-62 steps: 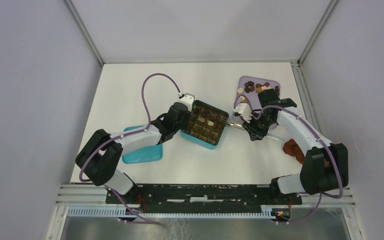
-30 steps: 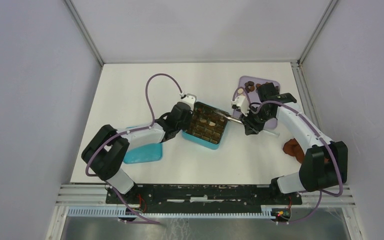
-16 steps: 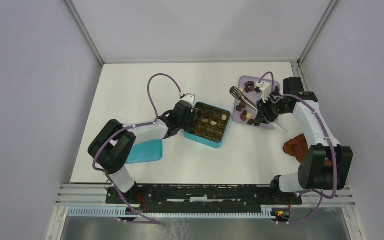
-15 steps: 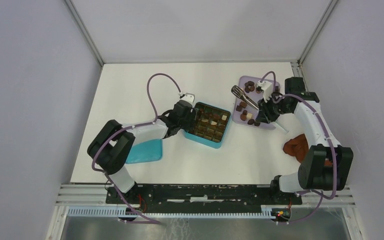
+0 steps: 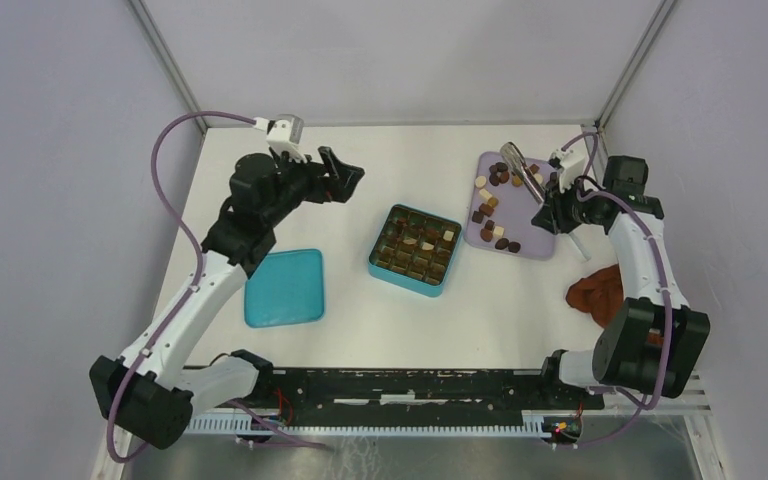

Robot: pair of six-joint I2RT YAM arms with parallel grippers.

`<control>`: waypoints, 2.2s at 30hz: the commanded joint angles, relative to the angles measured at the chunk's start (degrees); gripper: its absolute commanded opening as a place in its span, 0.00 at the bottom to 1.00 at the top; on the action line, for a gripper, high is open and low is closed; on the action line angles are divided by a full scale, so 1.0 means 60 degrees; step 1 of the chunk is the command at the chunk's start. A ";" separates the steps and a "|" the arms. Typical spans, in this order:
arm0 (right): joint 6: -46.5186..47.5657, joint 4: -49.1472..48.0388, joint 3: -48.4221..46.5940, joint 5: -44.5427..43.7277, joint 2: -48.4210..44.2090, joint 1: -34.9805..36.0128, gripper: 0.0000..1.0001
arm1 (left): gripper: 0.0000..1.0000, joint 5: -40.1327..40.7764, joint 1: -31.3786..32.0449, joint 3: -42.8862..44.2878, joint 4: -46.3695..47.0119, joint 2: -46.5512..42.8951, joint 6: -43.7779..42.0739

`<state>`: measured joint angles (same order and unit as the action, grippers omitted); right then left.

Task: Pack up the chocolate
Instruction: Place the packing box at the center of the board, then pick up the fake chocolate from the plate.

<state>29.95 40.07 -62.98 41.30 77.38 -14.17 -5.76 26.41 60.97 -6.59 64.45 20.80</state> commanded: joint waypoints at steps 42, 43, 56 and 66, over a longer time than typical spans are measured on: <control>0.0894 0.0318 -0.2108 -0.4928 0.4277 0.0276 0.38 | 1.00 0.0049 -0.0606 -0.0582 -0.1521 -0.0441 -0.2767; 0.0893 0.0301 -0.2102 -0.4967 0.4286 0.0281 0.39 | 1.00 0.0051 -0.0601 -0.0582 -0.1523 -0.0450 -0.2763; 0.0768 0.0318 -0.2273 -0.5098 0.4657 0.0176 0.41 | 1.00 -0.0007 -0.0602 -0.0582 -0.1504 -0.0472 -0.2778; 0.0681 0.0542 -0.2849 -0.4949 0.5196 0.0171 0.40 | 1.00 -0.0017 -0.0614 -0.0582 -0.1493 -0.0428 -0.2765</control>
<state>34.94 43.05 -76.34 10.70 107.66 -12.88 -6.11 22.90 56.88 -16.29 62.83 6.28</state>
